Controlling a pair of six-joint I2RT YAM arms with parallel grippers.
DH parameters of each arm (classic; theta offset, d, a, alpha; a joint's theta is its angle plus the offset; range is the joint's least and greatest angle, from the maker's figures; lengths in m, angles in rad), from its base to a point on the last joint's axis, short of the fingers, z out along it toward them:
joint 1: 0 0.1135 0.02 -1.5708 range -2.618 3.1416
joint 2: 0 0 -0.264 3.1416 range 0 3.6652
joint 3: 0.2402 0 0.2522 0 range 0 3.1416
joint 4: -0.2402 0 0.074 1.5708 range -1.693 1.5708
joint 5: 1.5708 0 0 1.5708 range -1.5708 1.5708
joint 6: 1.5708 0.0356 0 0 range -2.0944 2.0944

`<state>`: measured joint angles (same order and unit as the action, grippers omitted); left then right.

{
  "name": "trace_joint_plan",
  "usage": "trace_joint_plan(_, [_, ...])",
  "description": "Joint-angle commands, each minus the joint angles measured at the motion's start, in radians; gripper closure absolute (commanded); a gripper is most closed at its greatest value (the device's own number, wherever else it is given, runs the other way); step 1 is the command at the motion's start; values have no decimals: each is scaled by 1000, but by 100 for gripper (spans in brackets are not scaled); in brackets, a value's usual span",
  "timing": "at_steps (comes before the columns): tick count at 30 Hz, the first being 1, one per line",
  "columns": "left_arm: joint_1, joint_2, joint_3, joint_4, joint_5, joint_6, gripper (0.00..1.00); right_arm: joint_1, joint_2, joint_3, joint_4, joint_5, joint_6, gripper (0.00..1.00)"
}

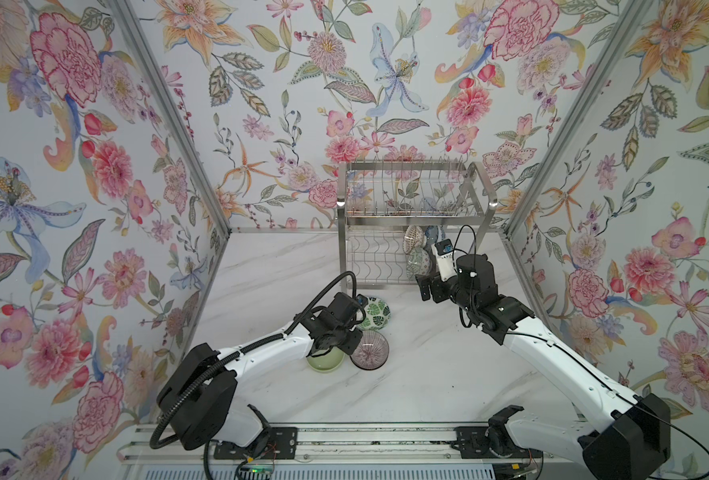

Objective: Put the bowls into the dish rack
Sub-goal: 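Lower the left gripper onto the purple striped bowl rim and close, then lift the purple striped bowl with the left gripper toward the right gripper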

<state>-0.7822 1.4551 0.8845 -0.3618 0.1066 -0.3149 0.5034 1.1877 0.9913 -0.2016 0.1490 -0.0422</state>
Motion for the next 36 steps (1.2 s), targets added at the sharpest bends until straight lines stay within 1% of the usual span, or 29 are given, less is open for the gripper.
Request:
trace_joint_plan(1, [-11,16,34,9,25,-7,65,-6,-16,-18,11,-12,19,1])
trace_joint_plan(6, [-11,33,37,9,32,-6,71,-14,-20,-24,12,-17,20,1])
trace_joint_plan(15, [-12,48,39,4,37,-6,74,-18,-19,-23,14,-25,21,1])
trace_joint_plan(21, [-12,56,37,2,41,-6,86,-18,-19,-23,17,-26,22,1])
trace_joint_plan(31, [-12,59,54,-15,34,0,100,-22,-19,-26,20,-31,24,1])
trace_joint_plan(36, [-13,53,71,-36,19,8,100,-25,-20,-29,21,-32,24,1])
